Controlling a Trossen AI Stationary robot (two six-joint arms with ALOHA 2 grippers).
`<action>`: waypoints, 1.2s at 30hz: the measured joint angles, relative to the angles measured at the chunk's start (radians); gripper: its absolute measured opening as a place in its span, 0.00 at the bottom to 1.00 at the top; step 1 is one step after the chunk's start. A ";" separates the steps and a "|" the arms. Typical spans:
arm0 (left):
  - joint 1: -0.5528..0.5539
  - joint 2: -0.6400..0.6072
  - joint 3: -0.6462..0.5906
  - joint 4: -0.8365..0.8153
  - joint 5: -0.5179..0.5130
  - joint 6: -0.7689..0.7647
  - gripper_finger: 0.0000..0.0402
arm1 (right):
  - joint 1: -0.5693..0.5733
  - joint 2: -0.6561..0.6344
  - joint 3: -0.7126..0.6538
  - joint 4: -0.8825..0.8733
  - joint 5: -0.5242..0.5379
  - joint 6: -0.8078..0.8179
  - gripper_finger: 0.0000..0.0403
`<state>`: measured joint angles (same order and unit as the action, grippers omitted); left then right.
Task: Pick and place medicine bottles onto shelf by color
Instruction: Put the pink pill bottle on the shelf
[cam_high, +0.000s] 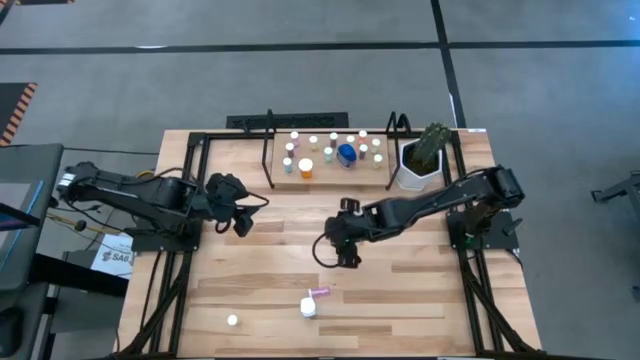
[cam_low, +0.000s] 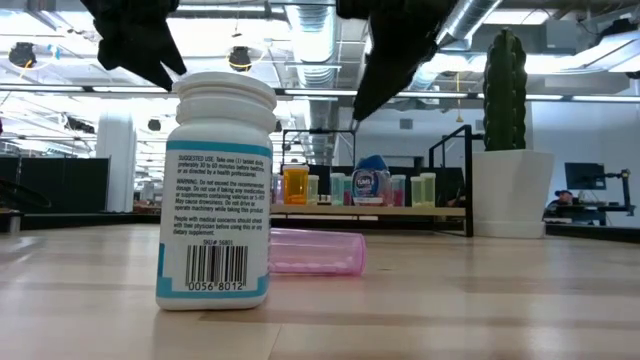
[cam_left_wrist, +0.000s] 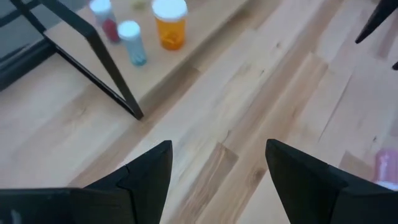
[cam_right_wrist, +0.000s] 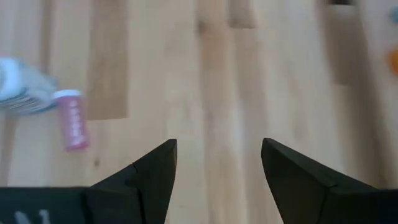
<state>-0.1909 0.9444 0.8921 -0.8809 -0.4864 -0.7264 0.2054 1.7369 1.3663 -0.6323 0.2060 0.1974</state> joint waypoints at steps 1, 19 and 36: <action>0.000 0.013 0.000 0.000 0.005 0.005 0.61 | 0.000 0.002 -0.016 0.018 -0.031 -0.028 0.63; -0.178 0.170 0.000 0.039 0.026 -0.197 0.61 | 0.065 0.003 -0.230 0.516 -0.211 0.155 0.63; -0.496 0.171 0.000 0.088 -0.160 -0.473 0.61 | 0.195 0.038 -0.229 0.651 -0.179 0.401 0.63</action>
<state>-0.6871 1.1152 0.8921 -0.7925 -0.6467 -1.1998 0.4004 1.7754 1.1370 0.0186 0.0273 0.5980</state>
